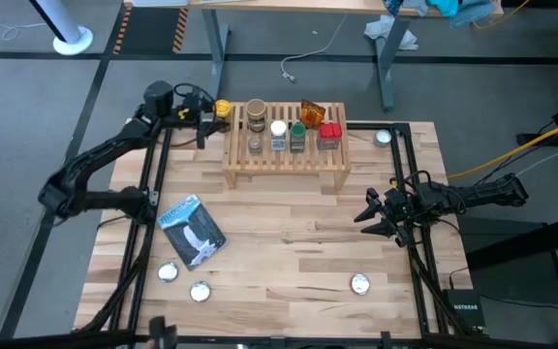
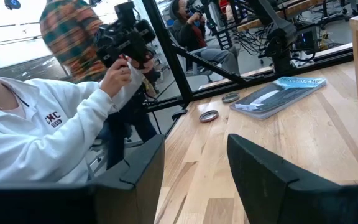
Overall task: Shelf spices
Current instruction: Remove the yellow seasoning bottle from the shelf
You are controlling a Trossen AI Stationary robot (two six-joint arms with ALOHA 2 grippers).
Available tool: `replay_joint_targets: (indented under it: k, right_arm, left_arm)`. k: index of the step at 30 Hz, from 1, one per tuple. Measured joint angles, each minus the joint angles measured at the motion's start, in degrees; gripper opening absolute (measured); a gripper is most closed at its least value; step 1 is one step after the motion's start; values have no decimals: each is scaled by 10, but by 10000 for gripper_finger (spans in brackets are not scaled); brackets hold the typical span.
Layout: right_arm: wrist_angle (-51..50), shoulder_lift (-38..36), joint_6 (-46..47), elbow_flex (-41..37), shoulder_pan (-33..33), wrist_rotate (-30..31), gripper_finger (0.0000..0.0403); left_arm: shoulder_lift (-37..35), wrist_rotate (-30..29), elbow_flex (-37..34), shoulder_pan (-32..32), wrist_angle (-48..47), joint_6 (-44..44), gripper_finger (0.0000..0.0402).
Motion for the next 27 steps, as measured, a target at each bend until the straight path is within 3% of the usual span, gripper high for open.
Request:
replay_joint_targets:
  k: [6,12,21,27]
  right_arm:
    - [0,0,0,0,0,0,182]
    - [0,0,0,0,0,0,182]
    - [0,0,0,0,0,0,182]
    - [0,0,0,0,0,0,182]
  left_arm:
    - [-99,-83,0,-47,-105,-7,225]
    - [-172,-205,0,-139,-201,-40,225]
    - [-214,-401,-9,-309,-242,-116,225]
    - [-236,-497,-44,-403,-238,-170,225]
